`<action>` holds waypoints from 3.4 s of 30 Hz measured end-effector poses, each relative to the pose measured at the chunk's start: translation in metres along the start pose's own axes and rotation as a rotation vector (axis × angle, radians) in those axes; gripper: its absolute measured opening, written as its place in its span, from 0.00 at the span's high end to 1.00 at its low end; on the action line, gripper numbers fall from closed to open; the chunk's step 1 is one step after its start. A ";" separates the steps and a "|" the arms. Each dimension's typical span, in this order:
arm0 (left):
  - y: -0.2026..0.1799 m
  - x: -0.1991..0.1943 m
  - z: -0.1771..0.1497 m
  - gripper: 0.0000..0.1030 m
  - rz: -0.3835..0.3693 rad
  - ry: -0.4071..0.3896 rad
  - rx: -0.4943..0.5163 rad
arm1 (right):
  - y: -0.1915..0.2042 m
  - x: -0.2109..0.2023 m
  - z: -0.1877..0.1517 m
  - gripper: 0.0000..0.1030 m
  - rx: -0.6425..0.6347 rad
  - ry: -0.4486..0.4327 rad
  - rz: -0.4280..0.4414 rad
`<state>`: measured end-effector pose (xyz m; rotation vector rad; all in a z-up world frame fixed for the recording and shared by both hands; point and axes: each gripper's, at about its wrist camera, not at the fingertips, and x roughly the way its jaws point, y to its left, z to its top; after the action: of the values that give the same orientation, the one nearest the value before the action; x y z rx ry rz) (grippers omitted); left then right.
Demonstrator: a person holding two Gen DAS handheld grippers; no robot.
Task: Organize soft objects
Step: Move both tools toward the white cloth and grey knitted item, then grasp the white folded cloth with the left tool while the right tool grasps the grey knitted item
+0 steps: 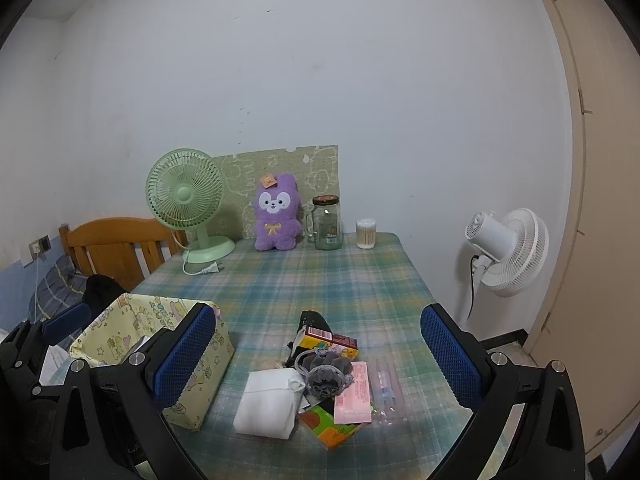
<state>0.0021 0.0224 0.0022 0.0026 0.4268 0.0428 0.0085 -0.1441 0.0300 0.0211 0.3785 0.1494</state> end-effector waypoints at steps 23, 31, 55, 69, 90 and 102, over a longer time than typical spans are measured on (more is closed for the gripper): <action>-0.004 -0.003 -0.004 0.02 -0.012 0.000 0.001 | 0.002 -0.003 0.003 0.00 -0.019 0.004 -0.014; -0.004 -0.002 -0.003 0.04 -0.024 0.008 0.000 | 0.003 -0.004 0.003 0.00 -0.019 0.001 -0.010; -0.007 -0.004 -0.003 0.05 -0.033 0.010 -0.004 | 0.005 -0.006 0.004 0.00 -0.021 -0.003 0.002; -0.007 0.005 0.000 0.05 -0.030 0.018 -0.001 | -0.004 0.005 0.001 0.01 -0.006 0.010 0.014; -0.040 0.045 -0.027 0.08 -0.084 0.109 -0.005 | -0.038 0.036 -0.028 0.07 -0.008 0.071 0.051; -0.063 0.075 -0.049 0.11 -0.080 0.203 0.012 | -0.054 0.072 -0.053 0.12 0.016 0.171 0.067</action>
<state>0.0526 -0.0380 -0.0739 -0.0068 0.6298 -0.0388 0.0632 -0.1876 -0.0480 0.0369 0.5504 0.2156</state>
